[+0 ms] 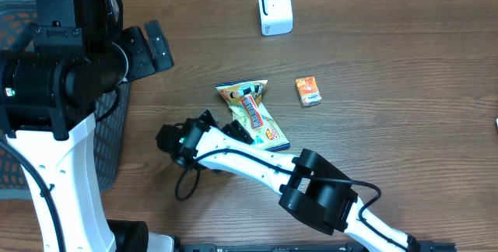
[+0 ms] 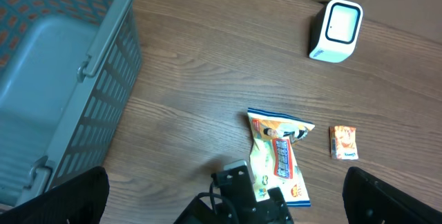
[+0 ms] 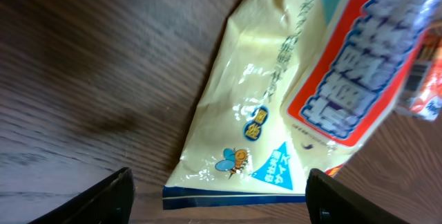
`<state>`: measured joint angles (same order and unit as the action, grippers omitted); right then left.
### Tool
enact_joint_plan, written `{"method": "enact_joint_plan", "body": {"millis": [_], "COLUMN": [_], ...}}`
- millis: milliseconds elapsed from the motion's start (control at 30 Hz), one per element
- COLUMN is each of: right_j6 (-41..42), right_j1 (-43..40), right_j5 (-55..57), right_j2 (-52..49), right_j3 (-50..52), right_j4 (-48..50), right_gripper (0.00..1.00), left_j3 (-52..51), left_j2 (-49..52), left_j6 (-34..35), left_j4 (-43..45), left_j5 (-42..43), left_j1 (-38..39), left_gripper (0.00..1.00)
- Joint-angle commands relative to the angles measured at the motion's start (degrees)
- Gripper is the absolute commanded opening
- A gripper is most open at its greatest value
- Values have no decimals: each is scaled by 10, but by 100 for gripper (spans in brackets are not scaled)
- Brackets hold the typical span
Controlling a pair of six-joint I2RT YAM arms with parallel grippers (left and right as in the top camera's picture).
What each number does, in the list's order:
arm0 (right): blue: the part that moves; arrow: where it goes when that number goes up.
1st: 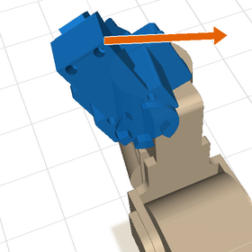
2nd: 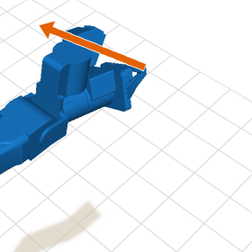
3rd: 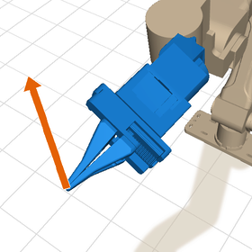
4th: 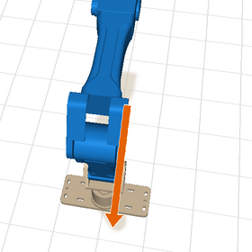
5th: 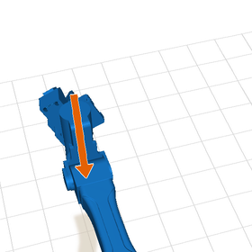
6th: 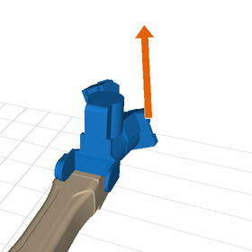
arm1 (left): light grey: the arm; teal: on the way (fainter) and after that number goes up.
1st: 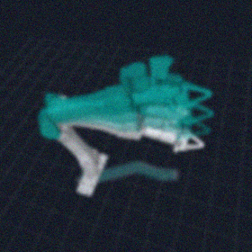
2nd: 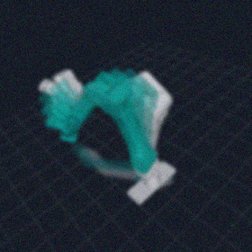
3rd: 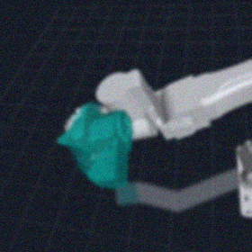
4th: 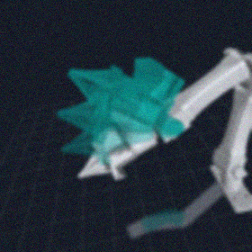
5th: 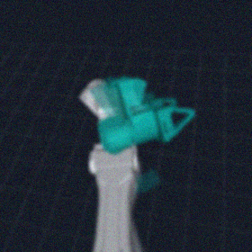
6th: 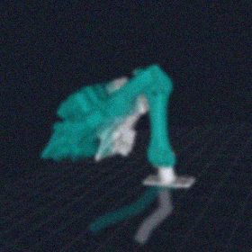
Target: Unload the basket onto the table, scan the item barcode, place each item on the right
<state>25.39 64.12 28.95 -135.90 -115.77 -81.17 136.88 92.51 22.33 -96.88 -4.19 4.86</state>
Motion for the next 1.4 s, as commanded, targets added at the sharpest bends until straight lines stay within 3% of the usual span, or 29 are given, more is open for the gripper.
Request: {"method": "enact_joint_plan", "body": {"millis": [0,333,500,900,1067,1200,1367], "right_j6": [-2,-3,-49,-64,-186,-217,-266], "right_j1": [-9,-36,-62,-112,-129,-144,-192], "right_j5": [19,57,59,59,34,23,-92], "right_j2": [22,22,22,23,23,23,23], "right_j3": [49,143,149,56,40,40,42], "right_j4": [15,99,137,101,126,144,164], "right_gripper": [81,82,81,81,81,81,80], "left_j3": [1,1,1,1,1,1,1], "left_j2": [1,1,1,1,1,1,1], "left_j6": [-5,-5,-5,-5,-5,-5,-5], "left_j4": [1,1,1,1,1,1,1], "left_j5": [-7,-7,-7,-7,-7,-7,-7], "left_j1": [-1,-1,-1,-1,-1,-1,-1], "left_gripper": [100,100,100,100,100,100,100]}}
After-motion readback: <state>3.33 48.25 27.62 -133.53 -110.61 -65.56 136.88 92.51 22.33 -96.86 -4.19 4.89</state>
